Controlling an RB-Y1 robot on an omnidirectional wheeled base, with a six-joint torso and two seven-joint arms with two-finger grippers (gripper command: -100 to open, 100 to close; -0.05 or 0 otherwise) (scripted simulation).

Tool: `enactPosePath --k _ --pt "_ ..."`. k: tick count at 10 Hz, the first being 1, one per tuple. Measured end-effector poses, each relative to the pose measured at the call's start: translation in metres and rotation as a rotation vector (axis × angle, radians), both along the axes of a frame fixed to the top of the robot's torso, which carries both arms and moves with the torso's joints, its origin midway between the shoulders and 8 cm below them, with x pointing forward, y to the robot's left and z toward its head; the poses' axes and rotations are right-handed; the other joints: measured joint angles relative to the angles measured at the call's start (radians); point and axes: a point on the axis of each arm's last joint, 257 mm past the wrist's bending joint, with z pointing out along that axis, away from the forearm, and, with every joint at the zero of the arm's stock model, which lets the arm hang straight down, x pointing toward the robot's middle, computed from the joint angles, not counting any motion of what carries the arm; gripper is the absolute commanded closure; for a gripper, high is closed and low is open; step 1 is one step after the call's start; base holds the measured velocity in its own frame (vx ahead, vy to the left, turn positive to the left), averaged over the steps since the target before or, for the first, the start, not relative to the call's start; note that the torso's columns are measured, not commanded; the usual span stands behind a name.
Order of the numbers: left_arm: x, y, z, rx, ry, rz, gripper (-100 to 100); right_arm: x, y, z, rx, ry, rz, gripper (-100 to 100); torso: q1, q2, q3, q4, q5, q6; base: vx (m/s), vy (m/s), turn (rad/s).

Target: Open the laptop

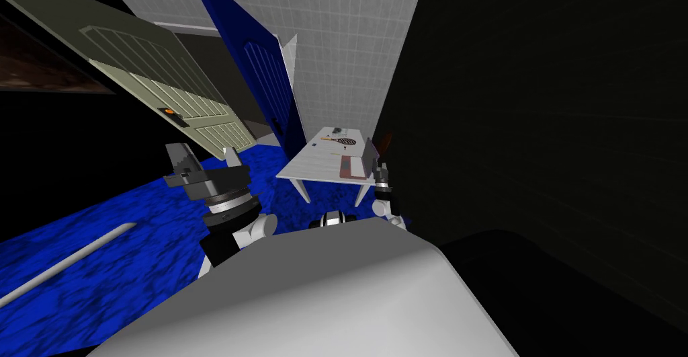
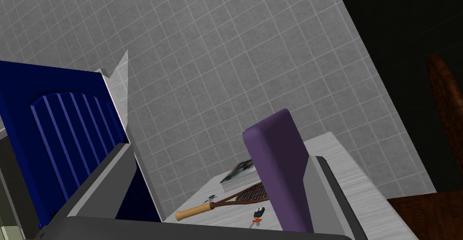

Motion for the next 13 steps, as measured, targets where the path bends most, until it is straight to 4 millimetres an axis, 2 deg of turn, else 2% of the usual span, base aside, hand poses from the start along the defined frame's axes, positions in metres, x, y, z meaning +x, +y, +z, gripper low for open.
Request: enactPosePath --k 9,12,13 --pt "0.0 0.0 0.0 0.0 0.0 0.0 0 0.007 0.023 -0.029 0.319 0.05 0.208 -100 0.001 -0.001 -0.001 0.0 0.0 0.0 0.008 -0.081 0.083" --pt "0.0 0.0 0.0 0.0 0.0 0.0 0 0.007 0.027 -0.034 0.373 0.061 0.241 -100 0.002 0.001 0.0 0.0 0.0 0.0 0.018 -0.024 -0.008" --pt "0.0 0.0 0.0 0.0 0.0 0.0 0 0.007 0.026 -0.029 0.374 0.06 0.246 -100 0.002 -0.002 -0.001 0.0 0.001 0.0 0.103 0.029 -0.085"
